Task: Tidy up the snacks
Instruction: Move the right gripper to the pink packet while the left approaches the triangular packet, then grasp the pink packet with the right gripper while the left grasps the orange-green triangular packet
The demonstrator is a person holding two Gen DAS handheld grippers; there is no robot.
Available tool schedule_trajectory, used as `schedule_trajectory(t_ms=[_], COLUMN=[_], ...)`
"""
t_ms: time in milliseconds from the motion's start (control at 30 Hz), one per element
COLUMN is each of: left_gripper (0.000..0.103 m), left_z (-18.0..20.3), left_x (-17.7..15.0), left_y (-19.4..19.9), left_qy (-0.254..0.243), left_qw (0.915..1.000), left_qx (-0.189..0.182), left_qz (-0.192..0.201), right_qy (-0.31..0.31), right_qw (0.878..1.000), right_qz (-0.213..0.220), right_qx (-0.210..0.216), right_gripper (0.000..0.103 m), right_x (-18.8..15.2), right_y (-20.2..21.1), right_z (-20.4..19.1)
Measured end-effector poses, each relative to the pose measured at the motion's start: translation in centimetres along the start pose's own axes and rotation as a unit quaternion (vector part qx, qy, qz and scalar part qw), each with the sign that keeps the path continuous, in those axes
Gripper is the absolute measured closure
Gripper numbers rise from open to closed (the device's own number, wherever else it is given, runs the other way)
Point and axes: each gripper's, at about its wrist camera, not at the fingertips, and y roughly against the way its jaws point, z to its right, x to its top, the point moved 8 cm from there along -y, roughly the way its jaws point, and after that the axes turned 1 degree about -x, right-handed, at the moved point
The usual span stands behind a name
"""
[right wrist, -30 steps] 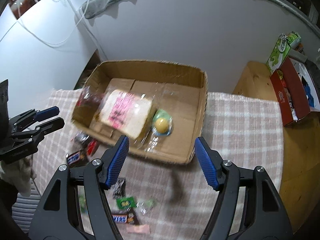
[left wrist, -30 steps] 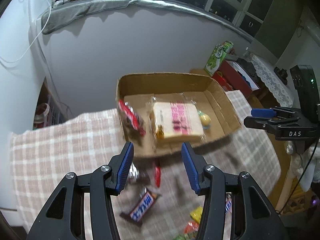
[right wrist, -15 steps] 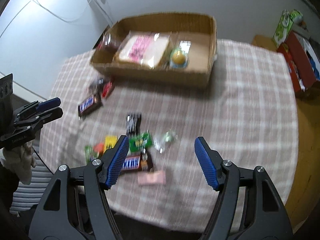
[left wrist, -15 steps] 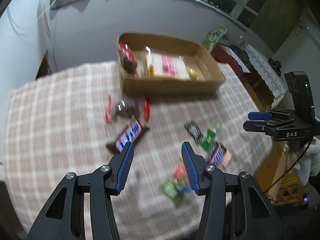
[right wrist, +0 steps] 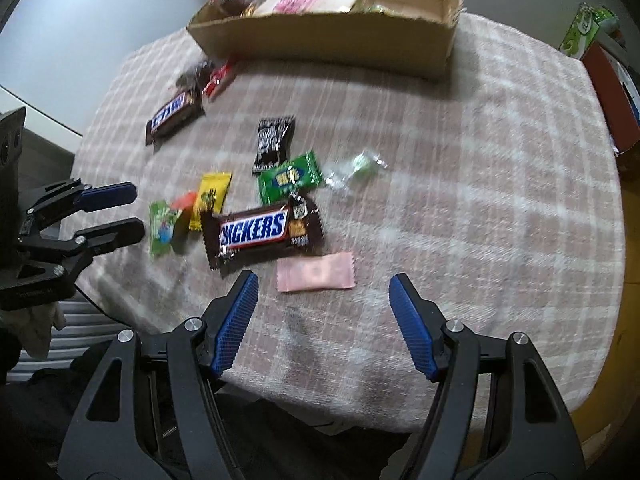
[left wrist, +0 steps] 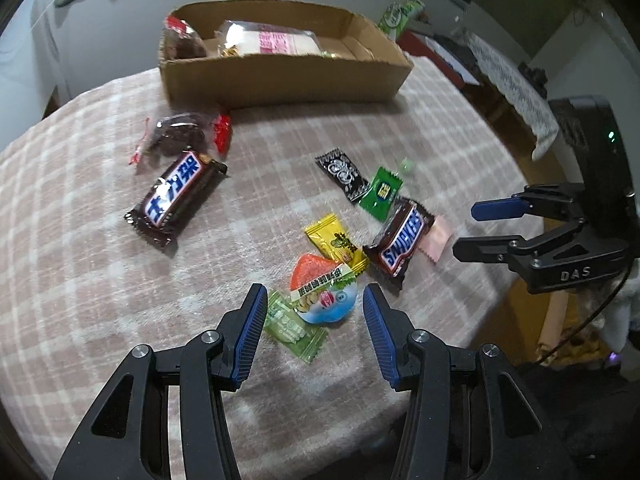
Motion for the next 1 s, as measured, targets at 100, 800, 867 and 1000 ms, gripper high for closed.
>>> schedule_trajectory(t_ms=[100,800,867,1000], left_gripper=[0.054,0.054,0.054,0.055], left_z=[-0.1,-0.8,-0.8,-0.4], left_x=[-0.1,-0.2,0.0,0.0], left_y=[-0.6,-2.3,-2.4,-2.4], left_qy=[-0.007,-0.019,-0.018,-0.029], left_qw=[0.9999,0.9995,0.9996,0.9993], left_qx=[0.007,0.018,0.017,0.019], left_qz=[-0.005,-0.018,-0.016,-0.012], right_qy=[-0.011,0.009,0.011,0.009], right_qw=[1.0,0.999,0.998,0.998], right_qz=[-0.013,-0.026,-0.026,-0.025], right_qx=[0.023,-0.044,-0.05,-0.056], right_gripper=[0.033,0.064,0.071,0.077], right_x=[-0.4,0.4,0.3,0.1], right_y=[-0.7,-3.2,-3.2,-3.1], right_z=[-0.6,-1.3,-1.2,-0.8])
